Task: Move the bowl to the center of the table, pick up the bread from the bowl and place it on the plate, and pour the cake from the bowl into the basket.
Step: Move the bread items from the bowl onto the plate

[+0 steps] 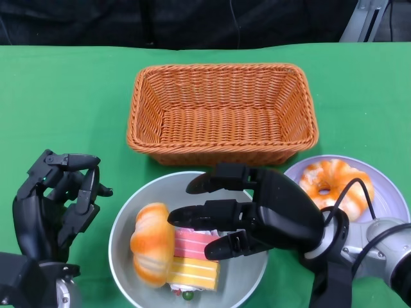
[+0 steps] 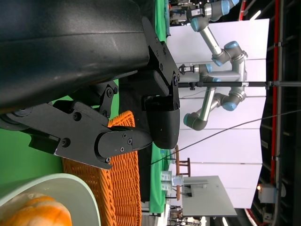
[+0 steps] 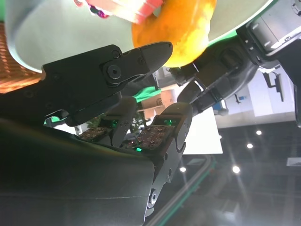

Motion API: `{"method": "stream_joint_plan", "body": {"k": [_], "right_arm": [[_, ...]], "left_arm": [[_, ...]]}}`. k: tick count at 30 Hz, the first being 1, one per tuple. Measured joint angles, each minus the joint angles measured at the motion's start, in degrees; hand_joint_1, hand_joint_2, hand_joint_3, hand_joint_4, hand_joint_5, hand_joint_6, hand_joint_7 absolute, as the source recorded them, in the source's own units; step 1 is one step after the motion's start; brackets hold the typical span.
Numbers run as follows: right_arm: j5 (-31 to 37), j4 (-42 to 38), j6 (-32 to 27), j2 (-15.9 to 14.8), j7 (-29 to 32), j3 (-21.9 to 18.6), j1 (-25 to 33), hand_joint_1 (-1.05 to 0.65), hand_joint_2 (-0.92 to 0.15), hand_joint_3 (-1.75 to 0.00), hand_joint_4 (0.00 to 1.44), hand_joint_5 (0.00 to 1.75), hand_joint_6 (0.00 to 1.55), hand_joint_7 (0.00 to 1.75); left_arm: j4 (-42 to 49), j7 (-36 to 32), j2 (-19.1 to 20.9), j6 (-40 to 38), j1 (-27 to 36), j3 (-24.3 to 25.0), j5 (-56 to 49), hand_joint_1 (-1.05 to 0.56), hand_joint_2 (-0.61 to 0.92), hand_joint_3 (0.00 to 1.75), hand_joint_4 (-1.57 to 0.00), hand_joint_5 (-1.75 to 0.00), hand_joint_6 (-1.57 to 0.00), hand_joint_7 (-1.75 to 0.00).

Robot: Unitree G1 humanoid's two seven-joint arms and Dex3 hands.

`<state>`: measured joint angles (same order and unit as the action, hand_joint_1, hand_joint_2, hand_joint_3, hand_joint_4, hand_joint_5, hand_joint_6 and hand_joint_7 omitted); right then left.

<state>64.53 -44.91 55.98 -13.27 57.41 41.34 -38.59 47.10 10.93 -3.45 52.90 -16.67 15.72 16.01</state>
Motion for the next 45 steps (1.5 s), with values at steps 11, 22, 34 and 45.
{"method": "stream_joint_plan", "body": {"k": [11, 22, 34, 45], "right_arm": [[1.1, -3.0, 0.2, 2.8, 2.8, 3.9, -3.1, -0.59, -0.81, 0.00, 0.67, 0.36, 0.71, 0.00], [1.8, -4.2, 0.5, 5.0, 2.9, 6.5, -4.8, -0.60, -0.78, -0.01, 0.74, 0.24, 0.74, 0.01], [3.5, -6.3, -1.6, 7.0, 6.2, 10.2, -7.0, -0.62, -0.80, -0.01, 0.75, 0.21, 0.73, 0.00], [4.2, -7.2, -4.6, 7.2, 5.4, 11.9, -8.4, -0.61, -0.79, 0.00, 0.71, 0.15, 0.72, 0.00]], "left_arm": [[5.2, 3.2, 0.8, 2.1, -2.4, 1.1, 1.0, -0.25, 0.86, 0.47, -0.77, -1.55, -0.76, -1.26], [7.4, 10.2, -0.6, 1.1, -3.5, 3.6, 7.0, -0.23, 0.88, 0.41, -0.77, -1.52, -0.83, -1.10], [10.3, 11.2, 0.5, 1.5, -5.3, 4.6, 5.0, -0.22, 0.84, 0.53, -0.80, -1.51, -0.84, -1.14], [11.4, 16.3, 0.5, 2.9, -5.4, 5.3, 7.3, -0.26, 0.81, 0.54, -0.75, -1.56, -0.75, -1.23]]}}
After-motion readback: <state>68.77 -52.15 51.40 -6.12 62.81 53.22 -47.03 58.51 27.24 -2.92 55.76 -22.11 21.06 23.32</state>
